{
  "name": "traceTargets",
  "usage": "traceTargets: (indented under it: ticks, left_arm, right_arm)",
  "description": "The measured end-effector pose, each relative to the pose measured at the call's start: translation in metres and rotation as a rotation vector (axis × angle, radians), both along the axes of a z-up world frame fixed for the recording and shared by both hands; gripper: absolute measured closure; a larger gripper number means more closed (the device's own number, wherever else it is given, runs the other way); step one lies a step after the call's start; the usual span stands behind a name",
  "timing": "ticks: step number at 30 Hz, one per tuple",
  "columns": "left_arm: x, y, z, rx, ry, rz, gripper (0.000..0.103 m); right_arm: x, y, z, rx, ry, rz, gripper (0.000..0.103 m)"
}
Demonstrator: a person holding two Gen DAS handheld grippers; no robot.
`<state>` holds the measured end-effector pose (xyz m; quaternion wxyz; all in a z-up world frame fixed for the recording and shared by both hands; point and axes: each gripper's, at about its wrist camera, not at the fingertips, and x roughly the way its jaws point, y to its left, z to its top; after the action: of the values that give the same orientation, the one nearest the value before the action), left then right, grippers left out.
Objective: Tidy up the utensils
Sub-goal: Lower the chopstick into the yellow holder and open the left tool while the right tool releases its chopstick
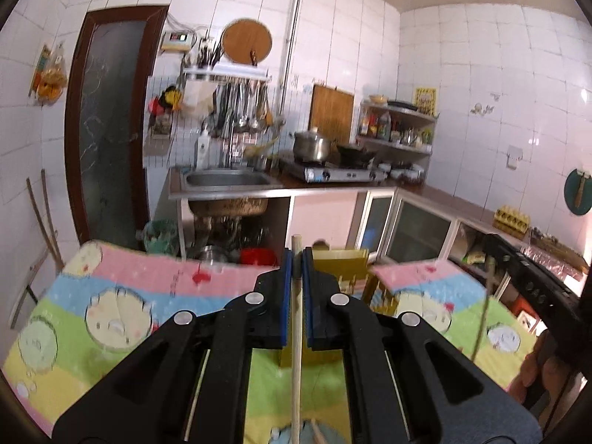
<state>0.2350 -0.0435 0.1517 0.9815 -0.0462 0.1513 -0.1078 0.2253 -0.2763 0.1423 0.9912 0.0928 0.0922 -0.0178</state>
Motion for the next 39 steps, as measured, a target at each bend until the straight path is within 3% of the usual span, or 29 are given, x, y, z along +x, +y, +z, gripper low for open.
traceTargets:
  ticks: [8,13,17,20,26,29,31,33,34,35,36,39]
  left_arm:
    - [0.055,-0.015,0.062,-0.014,-0.151,0.021,0.099]
    - [0.089,-0.030,0.071,-0.016,-0.205,0.013,0.099]
    - [0.115,-0.044,0.048,0.013,-0.224,0.016,0.099]
    - [0.136,-0.049,0.023,0.018,-0.179,0.008,0.099]
    - [0.152,-0.050,-0.025,0.042,-0.086,0.006,0.099]
    - [0.154,-0.044,-0.033,0.048,-0.044,0.008,0.098]
    - [0.152,-0.040,-0.032,0.054,-0.025,0.020,0.086]
    - [0.143,-0.034,-0.027,0.064,-0.027,0.047,0.046]
    - [0.136,-0.031,-0.023,0.069,-0.032,0.058,0.041]
    - [0.127,-0.027,-0.019,0.072,-0.040,0.063,0.037]
    - [0.118,-0.023,-0.015,0.079,-0.041,0.070,0.033]
    - [0.094,-0.010,-0.009,0.091,-0.014,0.080,0.018]
  right_arm:
    - [0.057,0.018,0.055,-0.057,-0.150,-0.008,0.097]
    - [0.089,0.021,0.067,-0.058,-0.238,-0.034,0.097]
    - [0.113,0.028,0.058,-0.083,-0.268,-0.034,0.097]
    - [0.127,0.029,0.042,-0.102,-0.267,-0.027,0.097]
    - [0.145,0.026,-0.004,-0.097,-0.176,0.000,0.097]
    - [0.148,0.025,-0.020,-0.092,-0.114,0.021,0.097]
    - [0.146,0.023,-0.023,-0.083,-0.074,0.035,0.096]
    - [0.140,0.019,-0.022,-0.078,-0.029,0.036,0.093]
    - [0.138,0.017,-0.022,-0.075,-0.014,0.034,0.077]
    - [0.132,0.015,-0.021,-0.069,0.002,0.030,0.052]
    - [0.123,0.013,-0.019,-0.064,0.006,0.017,0.045]
    - [0.094,0.007,-0.017,-0.083,0.044,-0.003,0.045]
